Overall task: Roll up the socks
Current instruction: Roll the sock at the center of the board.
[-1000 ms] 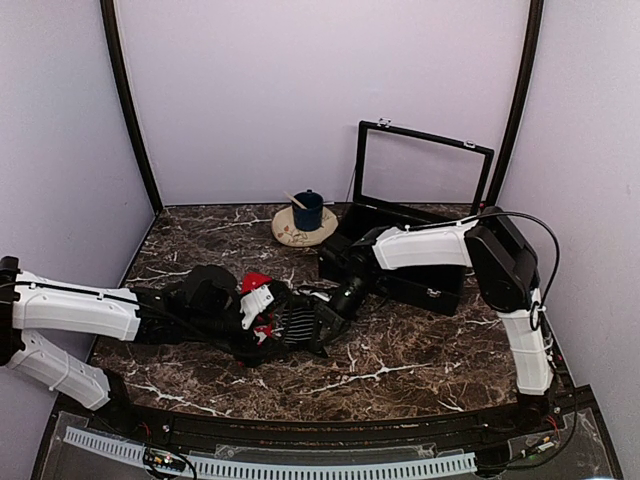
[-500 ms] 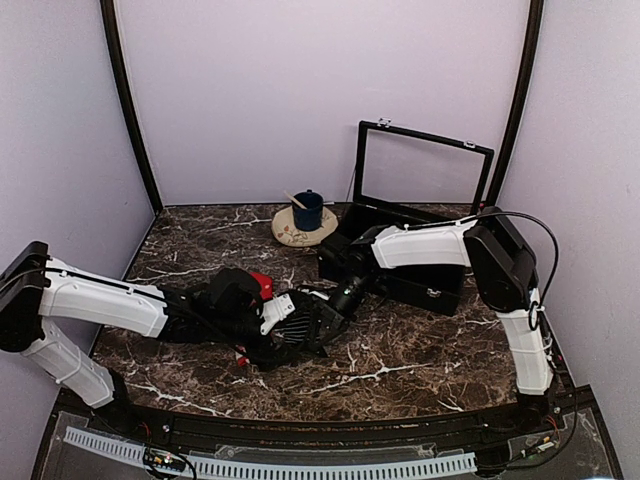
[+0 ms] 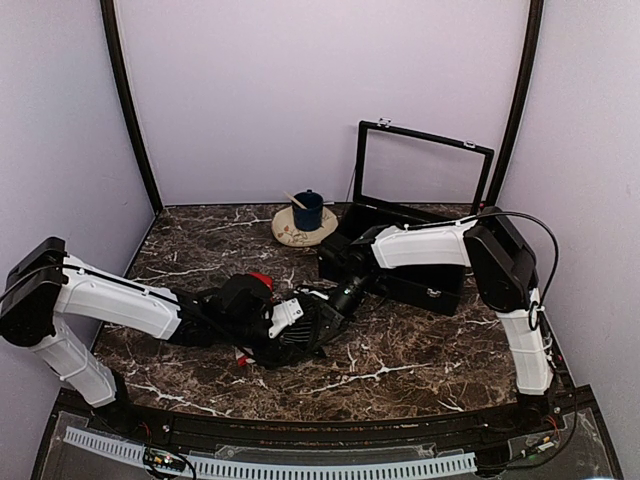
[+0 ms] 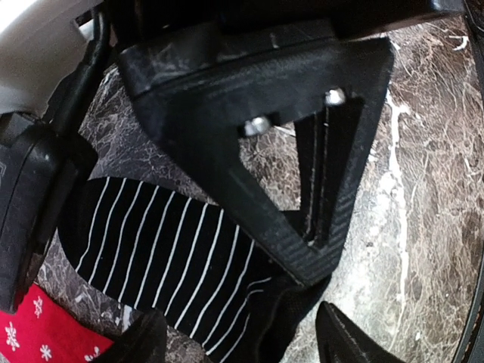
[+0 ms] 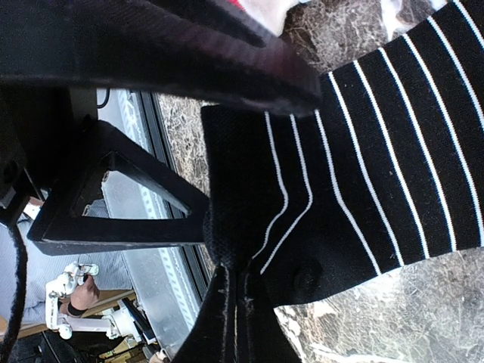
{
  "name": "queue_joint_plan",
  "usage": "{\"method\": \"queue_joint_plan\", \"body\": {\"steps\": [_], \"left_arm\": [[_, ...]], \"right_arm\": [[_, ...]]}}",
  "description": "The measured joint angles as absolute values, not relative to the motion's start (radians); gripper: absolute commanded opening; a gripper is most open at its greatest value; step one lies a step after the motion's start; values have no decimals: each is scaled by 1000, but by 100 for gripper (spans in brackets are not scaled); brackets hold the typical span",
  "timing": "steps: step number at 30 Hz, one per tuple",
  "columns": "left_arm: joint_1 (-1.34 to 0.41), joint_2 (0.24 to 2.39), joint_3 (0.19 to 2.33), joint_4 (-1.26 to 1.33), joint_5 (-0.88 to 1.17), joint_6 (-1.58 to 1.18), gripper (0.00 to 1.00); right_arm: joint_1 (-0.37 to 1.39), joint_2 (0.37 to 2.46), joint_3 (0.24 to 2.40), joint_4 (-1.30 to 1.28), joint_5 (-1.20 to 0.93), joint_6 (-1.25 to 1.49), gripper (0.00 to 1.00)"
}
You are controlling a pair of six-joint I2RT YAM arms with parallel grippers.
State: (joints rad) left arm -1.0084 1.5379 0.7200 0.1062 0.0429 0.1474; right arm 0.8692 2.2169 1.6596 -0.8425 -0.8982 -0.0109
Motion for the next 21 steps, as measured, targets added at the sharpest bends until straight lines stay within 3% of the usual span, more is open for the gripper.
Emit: {"method": "queue_joint_plan", "body": {"steps": [15,21], "left_arm": [[-1010,1568,737,117,70,154,30],[-1011,1578,737,114,89,154,24]], "right_arm": [[865,2217,1659,-842,-898,-10,0],[863,2217,1659,-842,-900,-10,0]]}}
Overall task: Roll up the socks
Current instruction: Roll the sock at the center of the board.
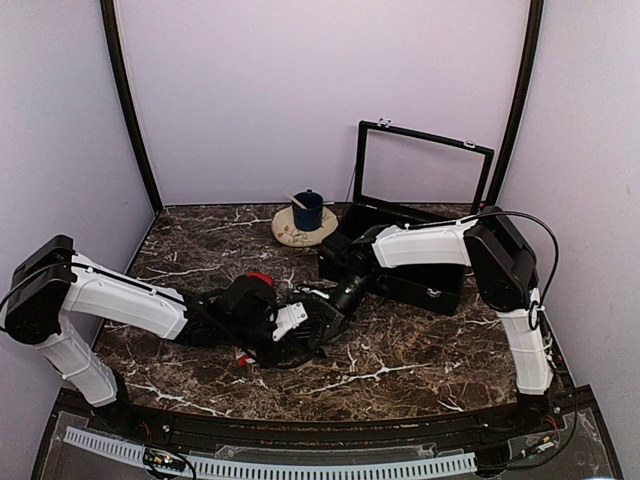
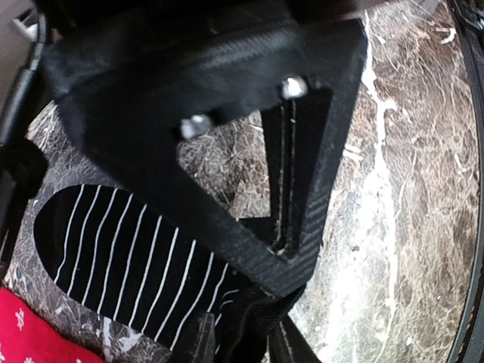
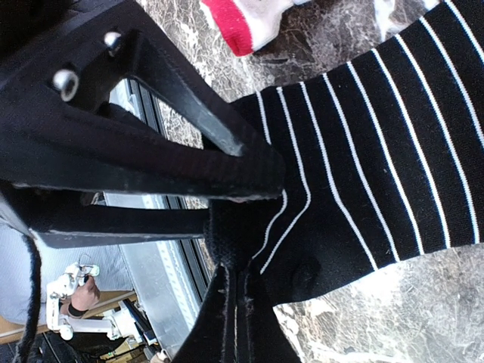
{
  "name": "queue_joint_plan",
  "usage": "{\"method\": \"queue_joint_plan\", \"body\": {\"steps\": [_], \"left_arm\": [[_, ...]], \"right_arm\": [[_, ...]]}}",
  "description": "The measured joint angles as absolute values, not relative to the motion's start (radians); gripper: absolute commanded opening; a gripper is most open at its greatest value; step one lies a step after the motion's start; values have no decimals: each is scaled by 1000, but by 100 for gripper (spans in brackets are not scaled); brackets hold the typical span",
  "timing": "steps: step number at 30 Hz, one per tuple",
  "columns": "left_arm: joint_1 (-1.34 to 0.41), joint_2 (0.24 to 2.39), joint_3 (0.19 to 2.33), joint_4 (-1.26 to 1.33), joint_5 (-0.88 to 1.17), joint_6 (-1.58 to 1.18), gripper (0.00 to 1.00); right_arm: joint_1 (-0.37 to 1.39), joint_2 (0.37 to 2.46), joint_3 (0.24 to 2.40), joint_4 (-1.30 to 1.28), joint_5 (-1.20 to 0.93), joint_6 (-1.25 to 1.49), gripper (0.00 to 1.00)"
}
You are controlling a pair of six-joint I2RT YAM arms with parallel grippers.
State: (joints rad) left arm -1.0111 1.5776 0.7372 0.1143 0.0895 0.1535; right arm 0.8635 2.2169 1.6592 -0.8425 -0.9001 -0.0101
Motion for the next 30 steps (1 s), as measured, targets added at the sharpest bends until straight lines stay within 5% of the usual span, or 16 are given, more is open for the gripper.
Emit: {"method": "queue_joint_plan", "body": {"steps": [21,30], "left_arm": [[-1011,1612,749,110,96,155,0],[-1011,1639,776,67,123,162,0]], "right_arm": [[863,2217,1659,-844,-901,-10,0],[860,2217,1646,-854,-879,-15,13]]}}
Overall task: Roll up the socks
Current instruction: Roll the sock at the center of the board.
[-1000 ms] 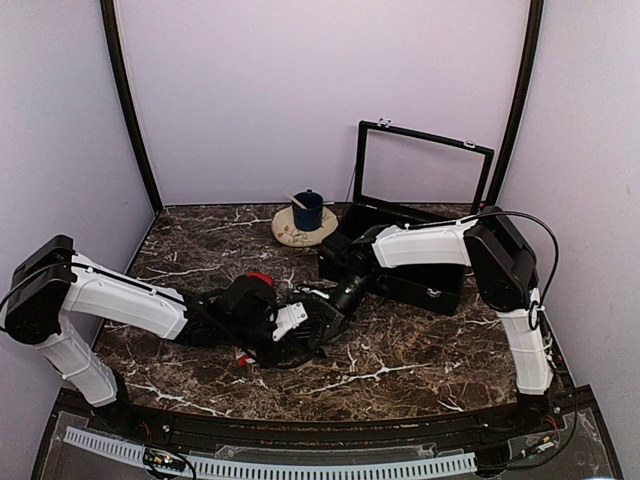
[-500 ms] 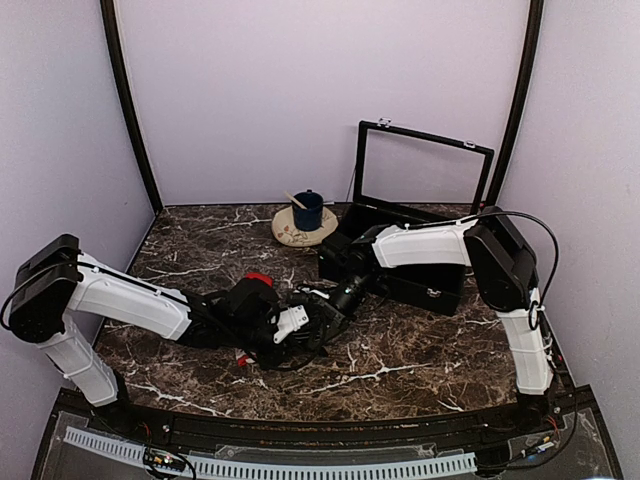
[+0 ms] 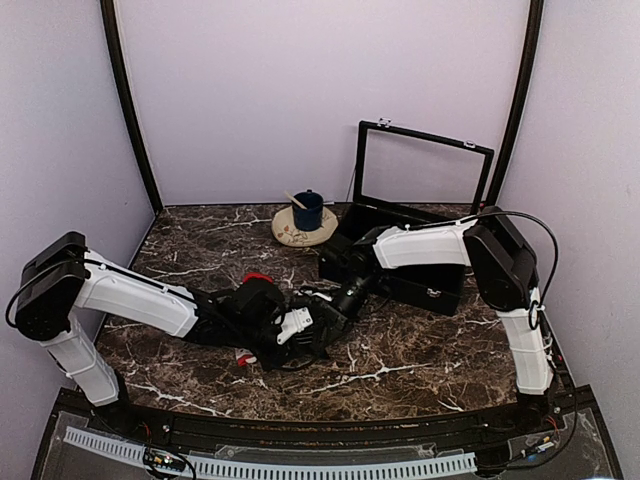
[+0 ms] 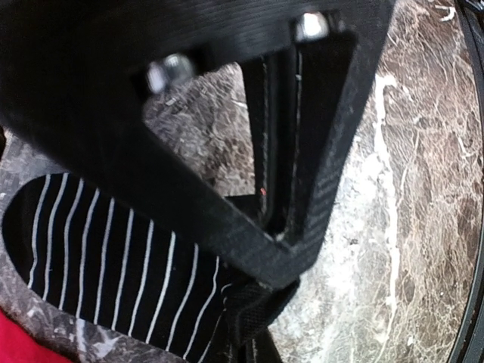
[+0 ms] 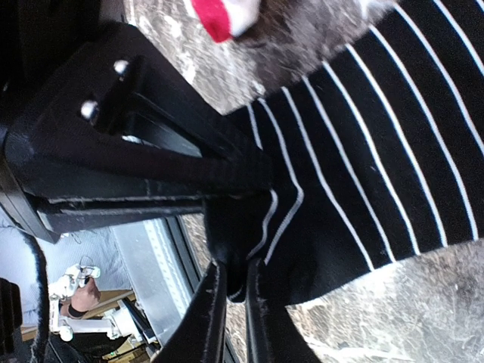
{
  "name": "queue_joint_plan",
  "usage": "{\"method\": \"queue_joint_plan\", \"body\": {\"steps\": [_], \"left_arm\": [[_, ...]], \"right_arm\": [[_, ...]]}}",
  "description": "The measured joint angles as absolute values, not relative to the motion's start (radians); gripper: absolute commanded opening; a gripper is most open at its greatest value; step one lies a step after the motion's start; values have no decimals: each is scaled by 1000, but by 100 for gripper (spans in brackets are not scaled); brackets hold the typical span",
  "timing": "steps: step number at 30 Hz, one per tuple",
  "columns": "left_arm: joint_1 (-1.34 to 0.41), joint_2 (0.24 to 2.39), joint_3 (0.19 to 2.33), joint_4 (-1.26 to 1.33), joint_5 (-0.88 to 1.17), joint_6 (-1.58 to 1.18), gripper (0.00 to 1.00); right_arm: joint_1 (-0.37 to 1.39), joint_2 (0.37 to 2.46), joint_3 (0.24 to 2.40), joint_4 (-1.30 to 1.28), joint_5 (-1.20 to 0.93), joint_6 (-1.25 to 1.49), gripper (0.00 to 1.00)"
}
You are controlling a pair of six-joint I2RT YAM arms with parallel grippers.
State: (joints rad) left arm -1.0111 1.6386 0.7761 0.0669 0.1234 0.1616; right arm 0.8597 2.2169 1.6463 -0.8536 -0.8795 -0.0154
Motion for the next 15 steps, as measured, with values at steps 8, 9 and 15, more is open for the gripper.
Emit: {"method": "queue_joint_plan", "body": {"steps": [8,9,15], "left_arm": [[-1000,1650,799,-2,183,162,0],[-995,1650,804,-12,196,162,0],[-965,1652,833,-70,250,162,0]], "right_arm": [[850,2217,1612,-842,-849,-7,22],[848,2217,1609,-839,-846,-3,24],[836,2216,1583,-804,-829,17,31]]}}
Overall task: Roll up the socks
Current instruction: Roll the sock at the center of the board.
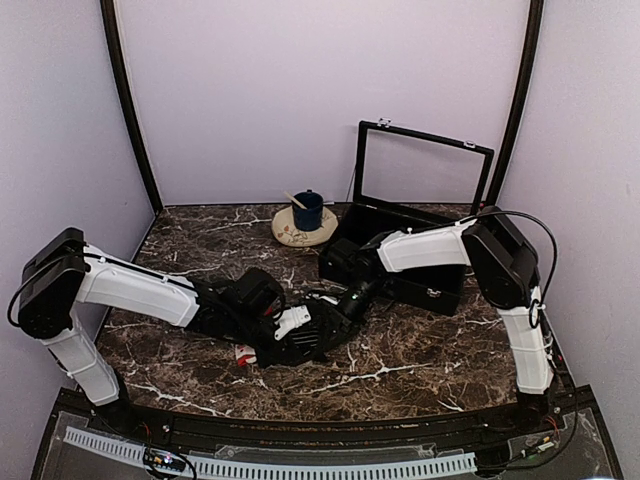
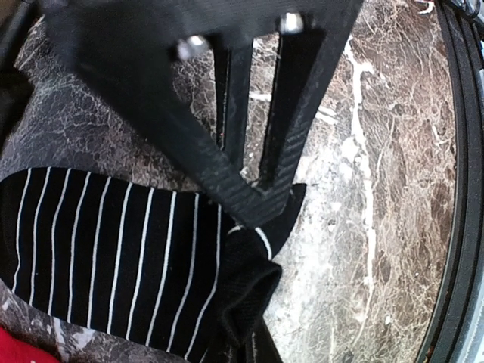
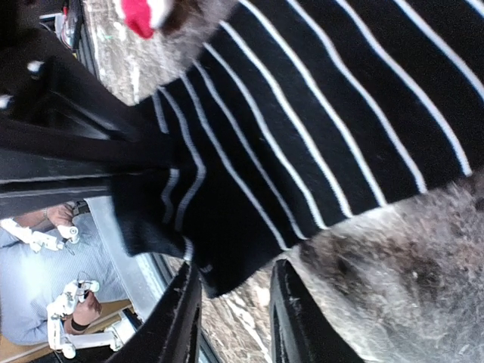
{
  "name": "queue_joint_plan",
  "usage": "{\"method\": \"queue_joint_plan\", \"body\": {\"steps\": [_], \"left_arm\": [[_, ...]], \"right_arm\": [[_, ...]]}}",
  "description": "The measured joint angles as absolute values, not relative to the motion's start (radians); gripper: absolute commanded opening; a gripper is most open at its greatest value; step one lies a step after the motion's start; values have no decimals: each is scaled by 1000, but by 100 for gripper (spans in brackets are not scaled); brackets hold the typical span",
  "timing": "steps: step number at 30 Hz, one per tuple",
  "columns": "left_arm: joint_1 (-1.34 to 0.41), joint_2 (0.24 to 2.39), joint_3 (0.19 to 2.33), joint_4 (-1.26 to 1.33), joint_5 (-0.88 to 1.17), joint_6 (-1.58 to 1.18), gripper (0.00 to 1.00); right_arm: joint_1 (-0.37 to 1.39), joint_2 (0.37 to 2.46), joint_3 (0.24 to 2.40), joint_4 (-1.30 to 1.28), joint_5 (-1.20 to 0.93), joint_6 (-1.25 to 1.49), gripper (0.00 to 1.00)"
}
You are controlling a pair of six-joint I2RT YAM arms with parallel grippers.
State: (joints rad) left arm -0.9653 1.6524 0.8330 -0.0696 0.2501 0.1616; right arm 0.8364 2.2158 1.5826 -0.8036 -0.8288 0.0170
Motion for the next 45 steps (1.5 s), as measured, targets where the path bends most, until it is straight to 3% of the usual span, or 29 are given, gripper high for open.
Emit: {"method": "queue_joint_plan", "body": {"steps": [9,29,45], "left_arm": [[-933,1687,889,-156,336,162,0],[-852,1843,1045,-388,569,162,0],[-756,1960,1135,-505,758,164,0]], "right_arm": [[811,2158,1476,-708,-780,72,33],[813,1770,1021,-281,-453,215,34],[1133,1561,844,-78,-41,134,37]]}}
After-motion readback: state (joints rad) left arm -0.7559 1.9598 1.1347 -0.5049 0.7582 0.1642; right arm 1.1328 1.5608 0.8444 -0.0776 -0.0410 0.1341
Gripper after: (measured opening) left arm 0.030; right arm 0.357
